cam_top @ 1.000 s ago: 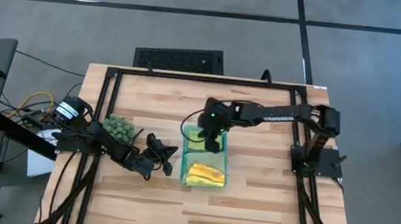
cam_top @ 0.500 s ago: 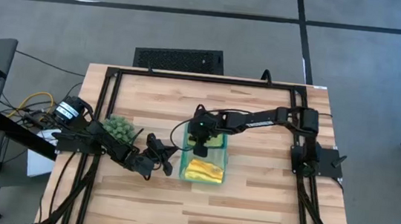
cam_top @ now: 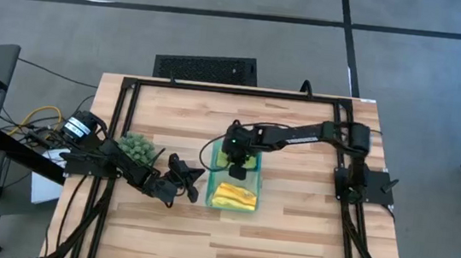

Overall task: Fold microfiber towels
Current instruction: Adjust the microfiber clothes in the green bin, then adjust the green bin

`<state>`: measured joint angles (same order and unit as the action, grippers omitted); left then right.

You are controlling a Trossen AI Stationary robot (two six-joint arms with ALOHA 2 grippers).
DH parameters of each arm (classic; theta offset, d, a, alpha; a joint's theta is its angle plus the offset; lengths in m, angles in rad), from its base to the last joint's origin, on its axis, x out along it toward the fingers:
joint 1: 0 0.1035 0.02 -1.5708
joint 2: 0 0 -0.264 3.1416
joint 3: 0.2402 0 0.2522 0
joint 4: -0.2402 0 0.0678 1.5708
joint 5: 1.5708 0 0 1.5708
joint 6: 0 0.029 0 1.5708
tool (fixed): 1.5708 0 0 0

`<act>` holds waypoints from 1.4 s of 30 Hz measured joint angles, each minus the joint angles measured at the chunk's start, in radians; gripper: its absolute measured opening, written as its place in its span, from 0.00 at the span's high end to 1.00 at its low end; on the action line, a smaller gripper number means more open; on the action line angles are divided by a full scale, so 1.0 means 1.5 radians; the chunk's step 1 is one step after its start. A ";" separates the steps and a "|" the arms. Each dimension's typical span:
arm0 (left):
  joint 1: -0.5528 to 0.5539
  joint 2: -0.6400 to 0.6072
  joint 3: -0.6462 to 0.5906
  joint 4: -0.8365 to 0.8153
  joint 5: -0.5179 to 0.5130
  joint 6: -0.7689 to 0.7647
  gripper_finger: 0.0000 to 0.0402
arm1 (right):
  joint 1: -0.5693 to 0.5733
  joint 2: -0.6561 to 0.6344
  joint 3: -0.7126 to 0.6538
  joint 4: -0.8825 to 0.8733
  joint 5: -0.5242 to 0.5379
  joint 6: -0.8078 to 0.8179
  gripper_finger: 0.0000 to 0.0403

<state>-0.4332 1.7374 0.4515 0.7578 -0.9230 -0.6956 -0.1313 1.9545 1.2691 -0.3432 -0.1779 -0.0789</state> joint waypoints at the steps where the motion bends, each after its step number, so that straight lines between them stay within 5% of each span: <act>1: 0.000 0.000 0.000 -0.001 0.000 -0.003 1.00 | 0.000 0.020 -0.001 0.009 0.004 0.000 0.94; 7: 0.000 0.000 0.000 0.002 0.000 -0.003 1.00 | 0.000 0.035 0.001 0.031 0.015 -0.005 0.94; 17: 0.000 0.000 0.000 -0.001 0.000 -0.004 1.00 | 0.013 -0.091 0.000 -0.062 0.014 -0.051 0.94; 30: 0.000 0.000 0.000 -0.002 0.000 -0.005 1.00 | -0.010 -0.094 0.000 -0.086 0.015 -0.109 0.92; 42: 0.000 0.000 0.000 -0.003 0.000 -0.005 1.00 | -0.082 -0.101 0.001 -0.063 0.046 -0.106 0.55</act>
<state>-0.4332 1.7370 0.4515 0.7536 -0.9230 -0.7028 -0.2543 1.8034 1.2705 -0.4378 -0.1094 -0.2377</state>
